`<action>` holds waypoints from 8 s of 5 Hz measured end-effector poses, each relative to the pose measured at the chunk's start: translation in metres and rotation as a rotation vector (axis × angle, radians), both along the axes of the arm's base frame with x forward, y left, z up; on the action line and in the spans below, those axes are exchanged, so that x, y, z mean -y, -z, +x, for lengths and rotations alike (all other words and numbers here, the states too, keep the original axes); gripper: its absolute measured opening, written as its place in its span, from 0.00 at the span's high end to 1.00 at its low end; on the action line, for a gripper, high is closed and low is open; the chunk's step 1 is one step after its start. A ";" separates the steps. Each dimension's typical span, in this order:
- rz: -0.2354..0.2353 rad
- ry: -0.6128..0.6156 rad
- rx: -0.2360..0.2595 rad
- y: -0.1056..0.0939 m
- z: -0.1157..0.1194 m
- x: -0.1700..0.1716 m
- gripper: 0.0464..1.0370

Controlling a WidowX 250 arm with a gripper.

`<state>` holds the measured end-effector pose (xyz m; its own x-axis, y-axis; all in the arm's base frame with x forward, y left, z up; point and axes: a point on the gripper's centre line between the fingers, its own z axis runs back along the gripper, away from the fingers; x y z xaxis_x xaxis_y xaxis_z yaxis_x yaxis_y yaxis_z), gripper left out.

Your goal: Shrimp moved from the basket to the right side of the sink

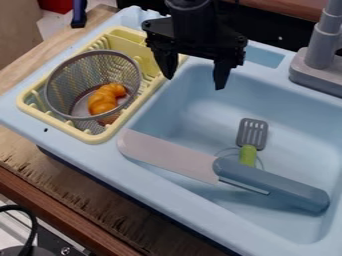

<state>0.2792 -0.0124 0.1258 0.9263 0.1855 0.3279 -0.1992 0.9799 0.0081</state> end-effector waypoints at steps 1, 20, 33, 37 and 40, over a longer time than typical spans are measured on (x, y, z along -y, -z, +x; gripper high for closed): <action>-0.003 -0.004 -0.028 0.006 -0.003 0.000 0.04; -0.221 -0.961 -0.077 0.027 -0.046 -0.108 0.43; -0.276 0.145 -0.130 0.033 -0.009 0.084 0.43; -0.266 0.247 -0.117 0.060 -0.003 0.126 0.35; -0.284 0.135 -0.100 0.032 0.005 0.103 0.04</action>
<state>0.2847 -0.1158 0.0937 0.9738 0.1295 0.1870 -0.0789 0.9635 -0.2560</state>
